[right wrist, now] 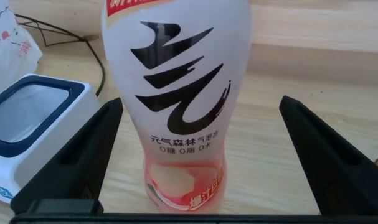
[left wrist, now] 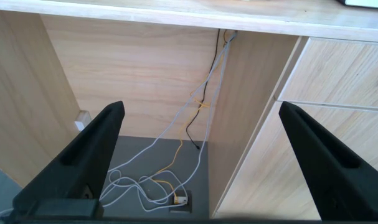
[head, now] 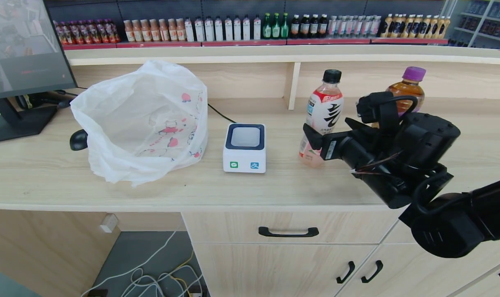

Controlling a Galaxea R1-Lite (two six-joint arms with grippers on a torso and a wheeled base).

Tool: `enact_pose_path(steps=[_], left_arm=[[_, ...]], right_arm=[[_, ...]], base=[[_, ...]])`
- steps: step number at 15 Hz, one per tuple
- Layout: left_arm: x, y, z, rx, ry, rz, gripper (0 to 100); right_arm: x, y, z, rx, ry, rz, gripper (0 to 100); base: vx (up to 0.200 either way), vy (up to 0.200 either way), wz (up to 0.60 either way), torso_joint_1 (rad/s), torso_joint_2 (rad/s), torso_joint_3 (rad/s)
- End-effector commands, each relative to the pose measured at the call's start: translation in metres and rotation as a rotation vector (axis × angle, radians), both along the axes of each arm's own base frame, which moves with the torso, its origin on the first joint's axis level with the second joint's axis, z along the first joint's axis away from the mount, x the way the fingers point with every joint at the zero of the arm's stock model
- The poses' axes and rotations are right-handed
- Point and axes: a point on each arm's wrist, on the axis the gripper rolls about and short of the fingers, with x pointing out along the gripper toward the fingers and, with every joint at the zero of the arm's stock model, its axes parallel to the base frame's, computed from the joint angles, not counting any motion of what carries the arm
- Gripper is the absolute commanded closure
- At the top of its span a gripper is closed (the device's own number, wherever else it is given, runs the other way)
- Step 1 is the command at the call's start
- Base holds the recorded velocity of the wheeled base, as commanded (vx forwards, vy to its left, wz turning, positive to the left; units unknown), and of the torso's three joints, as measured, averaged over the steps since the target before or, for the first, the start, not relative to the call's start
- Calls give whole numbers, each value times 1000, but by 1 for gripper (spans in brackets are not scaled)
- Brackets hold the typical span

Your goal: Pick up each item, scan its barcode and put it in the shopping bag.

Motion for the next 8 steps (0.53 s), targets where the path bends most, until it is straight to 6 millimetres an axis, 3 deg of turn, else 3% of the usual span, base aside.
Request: enact_pose_path(steps=[1,8], left_arm=[[0,0,0,0,-1,0,0],[0,0,0,0,-1,0,0]], right_arm=[[5,3,-1,1,-3,1,0],[19,8,-4,4,-10,-9,0]], base=[[0,0,0,0,0,0],[0,0,0,0,0,0]])
